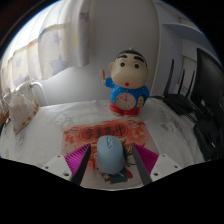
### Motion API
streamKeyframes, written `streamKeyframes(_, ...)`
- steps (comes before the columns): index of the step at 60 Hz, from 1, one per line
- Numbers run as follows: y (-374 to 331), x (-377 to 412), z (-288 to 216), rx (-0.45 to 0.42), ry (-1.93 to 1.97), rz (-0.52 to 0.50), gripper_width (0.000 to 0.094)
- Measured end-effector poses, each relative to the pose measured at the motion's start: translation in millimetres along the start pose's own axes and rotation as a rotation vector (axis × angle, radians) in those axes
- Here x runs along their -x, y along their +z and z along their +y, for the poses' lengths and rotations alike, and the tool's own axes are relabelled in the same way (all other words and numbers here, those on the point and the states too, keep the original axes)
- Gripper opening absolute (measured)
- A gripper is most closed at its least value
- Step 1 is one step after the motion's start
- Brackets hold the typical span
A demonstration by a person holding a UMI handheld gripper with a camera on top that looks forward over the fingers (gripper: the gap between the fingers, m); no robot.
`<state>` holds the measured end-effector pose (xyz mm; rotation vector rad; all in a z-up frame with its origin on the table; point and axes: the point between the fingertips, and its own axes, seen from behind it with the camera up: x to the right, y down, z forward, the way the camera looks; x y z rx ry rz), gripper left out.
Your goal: Arrange mouse
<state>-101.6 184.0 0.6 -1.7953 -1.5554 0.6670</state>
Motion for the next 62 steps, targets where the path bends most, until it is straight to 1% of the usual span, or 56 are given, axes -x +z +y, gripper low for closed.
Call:
streamKeyframes(2,-13,0,-5,-0.001,0.003,0.003,0.0825)
streamKeyframes(5,-39,4,-12,0.000,0.004,-0.001,0.0855)
streamKeyframes(7,-59,6,-18,-0.002,0.002,-0.003,0.0854)
streamKeyframes(11,-106,12,-22,0.014,0.019,0.004,0.0854)
streamKeyframes(15,-157,25,-24,0.028,0.021,-0.014,0.0855)
streamKeyframes(23,-247,55,-12,0.058,0.020,-0.048,0.0856)
streamKeyframes(29,-293,74,0,0.072,-0.016,-0.062,0.0854)
streamKeyframes(34,-317,89,12,0.076,-0.045,-0.071,0.0847)
streamKeyframes(40,-333,113,23,0.082,-0.050,-0.116,0.0849)
streamKeyframes(45,-338,135,29,0.083,-0.087,-0.165,0.0849)
streamKeyframes(56,-346,173,31,0.070,-0.160,-0.221,0.0849)
streamKeyframes(62,-350,187,31,0.065,-0.169,-0.234,0.0845)
